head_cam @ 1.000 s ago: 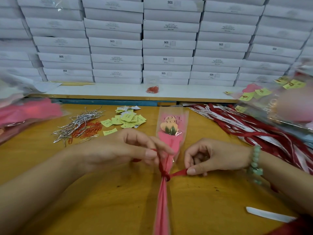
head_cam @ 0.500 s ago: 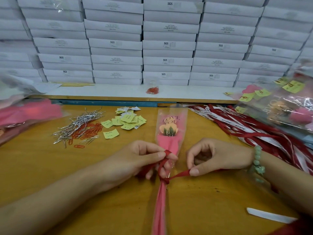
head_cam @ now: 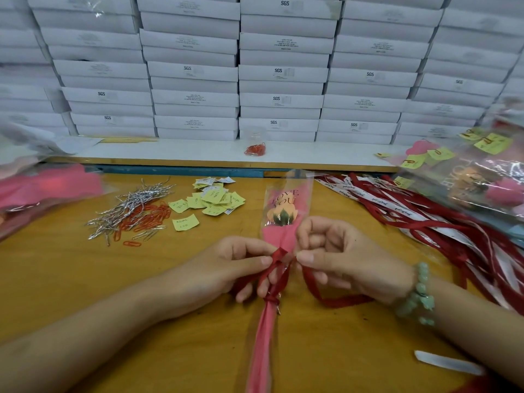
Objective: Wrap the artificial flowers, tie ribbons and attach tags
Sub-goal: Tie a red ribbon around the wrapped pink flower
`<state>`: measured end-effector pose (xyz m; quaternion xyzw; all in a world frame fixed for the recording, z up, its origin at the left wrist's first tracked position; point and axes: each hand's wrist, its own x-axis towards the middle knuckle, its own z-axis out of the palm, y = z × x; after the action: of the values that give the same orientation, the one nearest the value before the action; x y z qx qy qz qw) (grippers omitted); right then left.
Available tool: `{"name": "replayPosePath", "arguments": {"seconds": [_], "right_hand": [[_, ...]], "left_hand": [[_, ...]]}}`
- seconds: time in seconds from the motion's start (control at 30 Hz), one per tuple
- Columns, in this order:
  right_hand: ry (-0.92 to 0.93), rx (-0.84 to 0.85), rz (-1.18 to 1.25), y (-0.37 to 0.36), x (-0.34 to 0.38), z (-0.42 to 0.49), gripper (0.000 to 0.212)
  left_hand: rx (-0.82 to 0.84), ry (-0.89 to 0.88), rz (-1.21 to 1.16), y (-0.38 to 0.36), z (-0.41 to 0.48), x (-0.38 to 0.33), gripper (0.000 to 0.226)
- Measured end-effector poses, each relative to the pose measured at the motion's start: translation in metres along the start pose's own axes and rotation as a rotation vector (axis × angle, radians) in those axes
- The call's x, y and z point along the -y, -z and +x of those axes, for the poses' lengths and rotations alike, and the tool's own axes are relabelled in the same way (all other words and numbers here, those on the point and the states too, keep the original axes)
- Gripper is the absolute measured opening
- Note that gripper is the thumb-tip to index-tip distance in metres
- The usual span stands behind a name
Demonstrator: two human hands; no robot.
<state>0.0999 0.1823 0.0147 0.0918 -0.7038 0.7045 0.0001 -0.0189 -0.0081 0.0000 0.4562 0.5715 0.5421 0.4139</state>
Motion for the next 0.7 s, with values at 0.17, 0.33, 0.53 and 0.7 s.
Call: {"name": "replayPosePath", "arguments": {"seconds": [0.17, 0.33, 0.53, 0.7], "right_hand": [[0.071, -0.139, 0.099, -0.014, -0.003, -0.001, 0.017], [0.067, -0.213, 0.07, -0.018, -0.006, -0.001, 0.015], [0.091, -0.136, 0.044, -0.017, -0.007, -0.002, 0.012], [0.158, -0.16, -0.148, -0.021, -0.003, -0.005, 0.016]], "left_hand": [[0.026, 0.011, 0.114, 0.001, -0.001, 0.002, 0.026], [0.027, 0.007, 0.141, 0.001, -0.004, 0.0, 0.044], [-0.015, -0.001, 0.201, -0.001, -0.003, 0.001, 0.027], [-0.025, -0.004, 0.188, 0.0, -0.002, 0.004, 0.023]]}}
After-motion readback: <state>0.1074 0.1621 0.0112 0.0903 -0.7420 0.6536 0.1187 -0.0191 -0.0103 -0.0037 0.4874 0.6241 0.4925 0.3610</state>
